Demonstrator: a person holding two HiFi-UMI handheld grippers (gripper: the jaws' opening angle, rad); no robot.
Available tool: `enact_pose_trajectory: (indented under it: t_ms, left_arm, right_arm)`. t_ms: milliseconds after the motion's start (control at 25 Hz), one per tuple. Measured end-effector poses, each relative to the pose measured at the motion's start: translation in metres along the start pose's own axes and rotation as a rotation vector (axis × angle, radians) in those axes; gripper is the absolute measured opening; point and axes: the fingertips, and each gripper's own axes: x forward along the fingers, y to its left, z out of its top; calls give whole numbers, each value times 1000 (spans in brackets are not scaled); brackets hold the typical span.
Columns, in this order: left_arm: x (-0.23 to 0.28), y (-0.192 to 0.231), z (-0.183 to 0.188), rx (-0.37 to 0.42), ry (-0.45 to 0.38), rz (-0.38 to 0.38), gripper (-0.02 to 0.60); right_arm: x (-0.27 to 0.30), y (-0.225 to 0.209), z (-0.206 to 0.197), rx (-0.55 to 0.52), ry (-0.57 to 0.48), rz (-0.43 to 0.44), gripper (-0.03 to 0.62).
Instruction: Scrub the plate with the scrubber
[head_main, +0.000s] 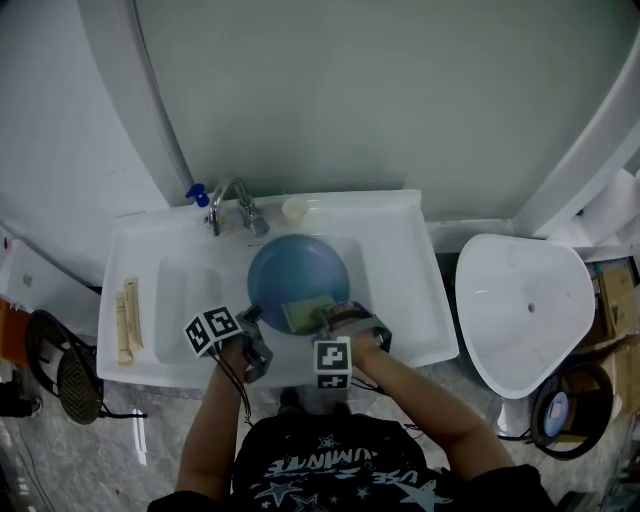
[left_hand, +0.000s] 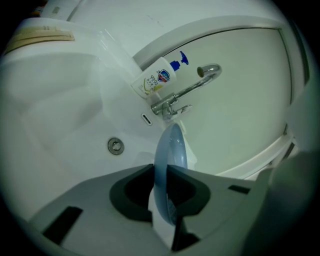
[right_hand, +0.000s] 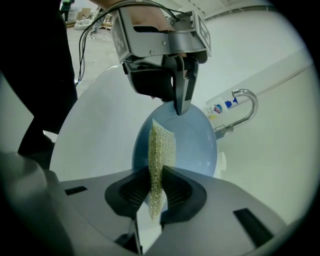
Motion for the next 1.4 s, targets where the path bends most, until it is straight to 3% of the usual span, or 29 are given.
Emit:
enact_pose_trajectory:
  t_ms: [440,640,920,1400]
  left_arm:
    - [2,10,-6,-25,6,8,57]
    - [0,6,-12,-13,22,-7,57]
    - [-4,-4,-30,81,67,-33,57]
    - [-12,-22,-54,188,149,-72,57]
  right_arm:
    - [-3,13,-2,4,-11,56,74]
    - [-9,-10,-5,39,-19,-13,74]
    - [-14,-47,-5,6,-28,-144,74]
    - [-10,-64,-9,-134,-31,-194,74]
